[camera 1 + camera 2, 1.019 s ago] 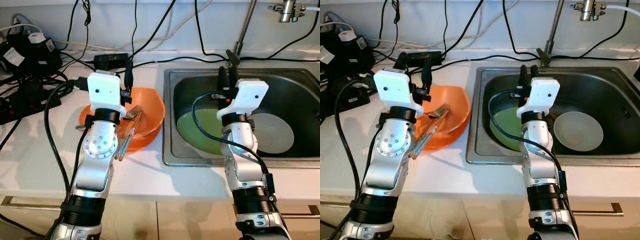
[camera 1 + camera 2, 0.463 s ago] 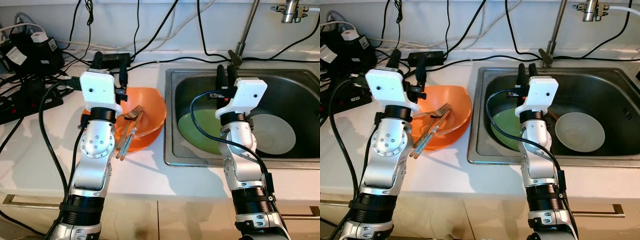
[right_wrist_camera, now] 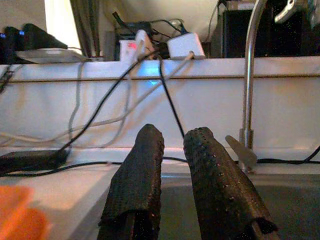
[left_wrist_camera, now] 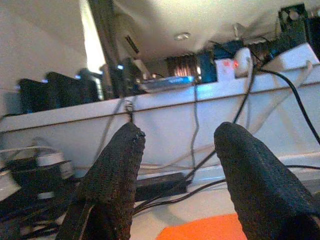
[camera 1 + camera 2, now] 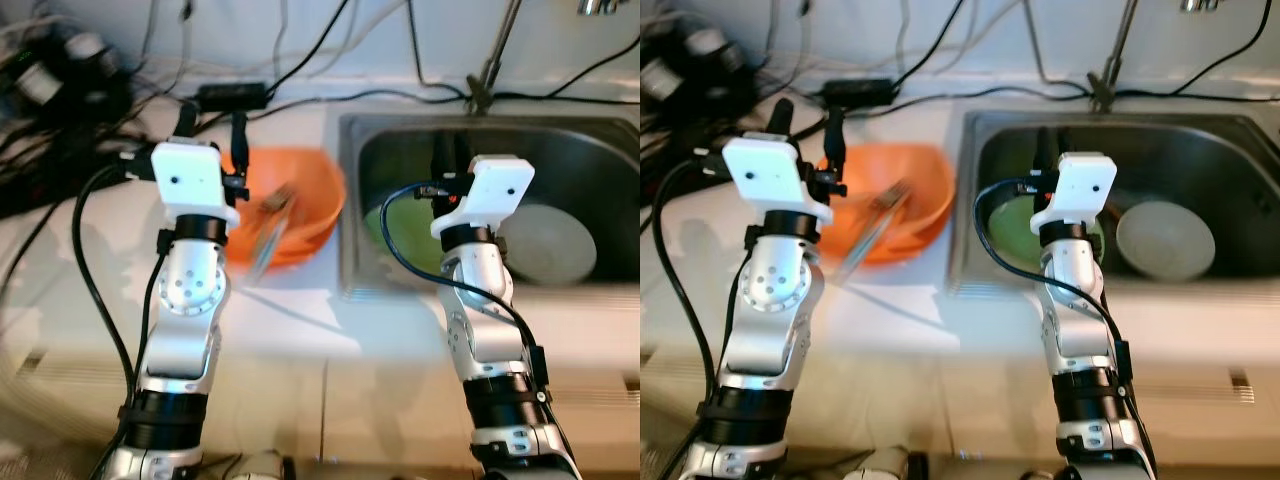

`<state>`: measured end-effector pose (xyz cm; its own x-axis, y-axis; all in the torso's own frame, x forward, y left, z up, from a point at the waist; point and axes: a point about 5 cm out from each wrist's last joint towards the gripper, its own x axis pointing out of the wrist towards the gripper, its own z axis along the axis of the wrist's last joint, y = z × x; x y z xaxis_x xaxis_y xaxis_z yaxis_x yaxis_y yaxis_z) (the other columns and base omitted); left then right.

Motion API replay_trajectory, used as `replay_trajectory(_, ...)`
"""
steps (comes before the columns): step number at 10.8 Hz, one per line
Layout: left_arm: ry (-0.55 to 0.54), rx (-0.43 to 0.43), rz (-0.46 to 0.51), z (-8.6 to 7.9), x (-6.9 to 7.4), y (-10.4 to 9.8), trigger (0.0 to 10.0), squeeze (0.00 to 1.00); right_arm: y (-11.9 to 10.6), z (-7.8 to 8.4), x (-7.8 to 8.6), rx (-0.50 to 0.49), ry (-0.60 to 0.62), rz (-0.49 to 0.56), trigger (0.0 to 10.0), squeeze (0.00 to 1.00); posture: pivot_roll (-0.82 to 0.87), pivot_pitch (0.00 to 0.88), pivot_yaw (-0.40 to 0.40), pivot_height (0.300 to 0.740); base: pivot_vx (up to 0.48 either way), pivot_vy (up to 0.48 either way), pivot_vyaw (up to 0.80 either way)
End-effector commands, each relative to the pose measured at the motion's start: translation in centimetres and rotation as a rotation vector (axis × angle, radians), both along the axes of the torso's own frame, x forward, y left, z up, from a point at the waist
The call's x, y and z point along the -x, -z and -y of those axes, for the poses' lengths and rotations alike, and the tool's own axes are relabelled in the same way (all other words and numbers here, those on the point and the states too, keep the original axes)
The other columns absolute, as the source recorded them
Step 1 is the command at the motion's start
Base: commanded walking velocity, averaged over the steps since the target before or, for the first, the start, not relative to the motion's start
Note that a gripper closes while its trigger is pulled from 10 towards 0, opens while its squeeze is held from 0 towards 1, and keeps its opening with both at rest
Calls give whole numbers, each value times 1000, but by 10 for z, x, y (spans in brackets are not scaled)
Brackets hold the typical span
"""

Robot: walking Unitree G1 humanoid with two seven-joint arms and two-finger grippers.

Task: Kitchen organization

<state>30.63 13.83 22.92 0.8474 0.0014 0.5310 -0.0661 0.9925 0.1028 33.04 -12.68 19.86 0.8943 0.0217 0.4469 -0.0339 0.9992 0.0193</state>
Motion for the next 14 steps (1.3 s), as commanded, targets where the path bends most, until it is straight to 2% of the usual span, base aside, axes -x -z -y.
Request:
replay_trajectory(1, -15, 8, 5, -2, 1, 0, 10000, 0, -3, -2, 0, 1, -6, 9, 10000, 0, 130, 0, 51, 740, -315, 0, 0)
replay_trajectory(3, -18, 6, 6, -2, 2, -1, 10000, 0, -2, -1, 1, 1, -1, 5, 10000, 0, 128, 0, 53, 740, -304, 0, 0)
replay_trajectory(6, -15, 0, -6, -1, 2, 1, 10000, 0, 1, -1, 2, 3, 0, -6, 10000, 0, 123, 0, 52, 740, 0, 0, 0)
replay_trajectory(8, -3, -4, -35, 0, 4, 10, 10000, 0, 4, 0, 1, 18, 4, -23, 10000, 0, 120, 0, 49, 740, 0, 0, 0)
replay_trajectory(9, 2, 24, -95, 0, 2, 21, 10000, 0, 11, 3, 0, 18, 13, -54, 10000, 0, 118, 0, 47, 740, 0, 0, 0)
replay_trajectory(11, -1, 42, -114, -1, 2, 25, 10000, 0, 13, 3, 1, 14, 10, -63, 10000, 0, 113, 0, 50, 740, 0, 0, 0)
replay_trajectory(14, 10, 21, -141, 1, 2, 31, 10000, 0, 16, 2, 1, 5, 8, -80, 10000, 0, 112, 0, 54, 740, 0, 0, 0)
